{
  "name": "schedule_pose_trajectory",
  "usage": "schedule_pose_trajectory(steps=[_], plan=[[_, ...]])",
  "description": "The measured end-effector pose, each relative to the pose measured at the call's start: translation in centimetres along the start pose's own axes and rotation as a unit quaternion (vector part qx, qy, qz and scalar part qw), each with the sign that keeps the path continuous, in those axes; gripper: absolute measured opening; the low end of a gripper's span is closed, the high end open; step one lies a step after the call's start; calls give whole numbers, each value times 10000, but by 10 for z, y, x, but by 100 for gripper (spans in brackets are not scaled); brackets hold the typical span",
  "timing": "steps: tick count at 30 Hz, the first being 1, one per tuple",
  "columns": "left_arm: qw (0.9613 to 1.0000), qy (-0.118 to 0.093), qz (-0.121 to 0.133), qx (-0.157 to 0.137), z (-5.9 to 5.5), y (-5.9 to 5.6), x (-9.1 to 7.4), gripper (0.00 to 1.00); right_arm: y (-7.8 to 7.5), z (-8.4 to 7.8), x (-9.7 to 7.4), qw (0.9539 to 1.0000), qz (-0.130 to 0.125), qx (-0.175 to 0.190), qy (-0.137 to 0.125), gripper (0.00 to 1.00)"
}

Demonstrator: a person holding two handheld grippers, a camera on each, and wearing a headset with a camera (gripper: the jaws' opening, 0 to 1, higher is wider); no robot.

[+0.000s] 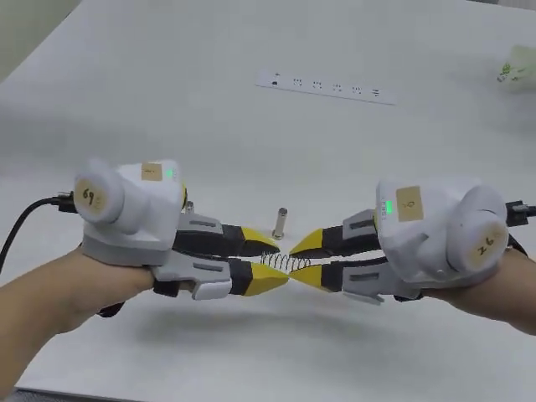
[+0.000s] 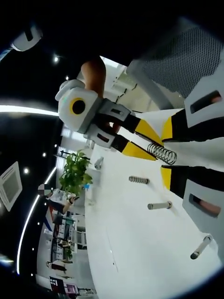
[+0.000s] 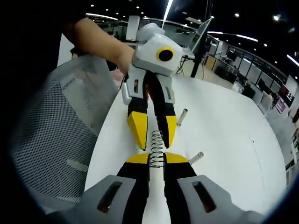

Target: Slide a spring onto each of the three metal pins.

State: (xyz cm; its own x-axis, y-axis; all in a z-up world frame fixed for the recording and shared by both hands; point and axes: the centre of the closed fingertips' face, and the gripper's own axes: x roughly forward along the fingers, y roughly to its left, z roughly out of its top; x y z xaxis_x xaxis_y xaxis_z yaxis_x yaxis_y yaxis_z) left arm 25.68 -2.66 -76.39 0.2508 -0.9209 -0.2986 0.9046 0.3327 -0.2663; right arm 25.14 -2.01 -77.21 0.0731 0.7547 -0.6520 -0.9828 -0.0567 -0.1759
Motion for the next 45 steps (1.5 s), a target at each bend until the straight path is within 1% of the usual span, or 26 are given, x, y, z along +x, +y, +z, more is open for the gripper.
schedule_pose_trajectory(steps=[1, 3, 7, 10, 15, 18, 20, 21, 22, 23, 24, 26, 28, 30, 33, 35, 37, 38, 41, 43, 45], plan=[[10000, 0, 23, 23, 0, 1, 0, 8, 1, 0, 0, 10000, 29, -13, 16, 8], [10000, -2, 8, 53, 0, 1, 0, 6, 2, 0, -1, 10000, 45, -26, 4, 8], [10000, 17, -7, 24, -1, 1, 0, 6, 2, 1, -1, 10000, 67, -45, -21, 8], [10000, -7, -10, 75, -1, 0, -1, 5, 2, 2, -1, 10000, 61, -46, -35, 8], [9998, 16, 7, 199, 1, 0, -1, 4, 1, 2, -1, 10000, 63, -14, -51, 8], [9997, 25, -37, 234, 1, -3, -2, 4, 3, 3, -1, 9999, 64, 48, -103, 8], [9998, 11, -80, 206, 1, -5, -2, 4, 3, 3, -1, 9998, 47, 124, -131, 8], [9998, 14, -92, 196, 1, -5, -2, 3, 3, 3, -1, 9998, 31, 163, -118, 9], [9996, -1, -197, 185, 2, -9, -1, 2, 0, -2, -1, 9999, -75, 146, -2, 9], [9996, 38, -145, 232, 1, -9, -1, 2, 3, 0, -1, 9998, 6, 203, -76, 9], [9996, 41, -153, 243, 1, -9, 0, 2, 4, -1, -1, 9996, 28, 275, -73, 9], [9996, 45, -174, 225, 0, -9, 0, 2, 4, -1, -1, 9998, 13, 174, -66, 9], [9995, 43, -204, 223, 0, -10, 0, 2, 4, -1, -3, 9993, 43, 345, -99, 9], [9995, 36, -212, 218, 1, -11, 0, 2, 3, -2, -5, 9992, 30, 385, -124, 10], [9995, 50, -219, 225, 0, -11, 0, 2, 4, -8, -9, 9988, 4, 476, -140, 11], [9995, 36, -244, 212, 1, -12, 0, 2, 6, -11, -11, 9976, 26, 649, -221, 11], [9994, 39, -260, 209, 1, -13, 0, 2, 6, -9, -12, 9968, 24, 720, -351, 12], [9994, 33, -282, 212, 2, -14, 0, 2, 6, -9, -12, 9966, 29, 751, -351, 11], [9993, 52, -304, 219, 2, -15, 0, 2, 7, -11, -11, 9977, 4, 623, -281, 9], [9993, 80, -300, 226, 1, -15, 0, 2, 7, -11, -10, 9977, 24, 623, -266, 8], [9993, 92, -300, 225, 0, -16, -1, 2, 8, -10, -10, 9982, 45, 541, -274, 8]])
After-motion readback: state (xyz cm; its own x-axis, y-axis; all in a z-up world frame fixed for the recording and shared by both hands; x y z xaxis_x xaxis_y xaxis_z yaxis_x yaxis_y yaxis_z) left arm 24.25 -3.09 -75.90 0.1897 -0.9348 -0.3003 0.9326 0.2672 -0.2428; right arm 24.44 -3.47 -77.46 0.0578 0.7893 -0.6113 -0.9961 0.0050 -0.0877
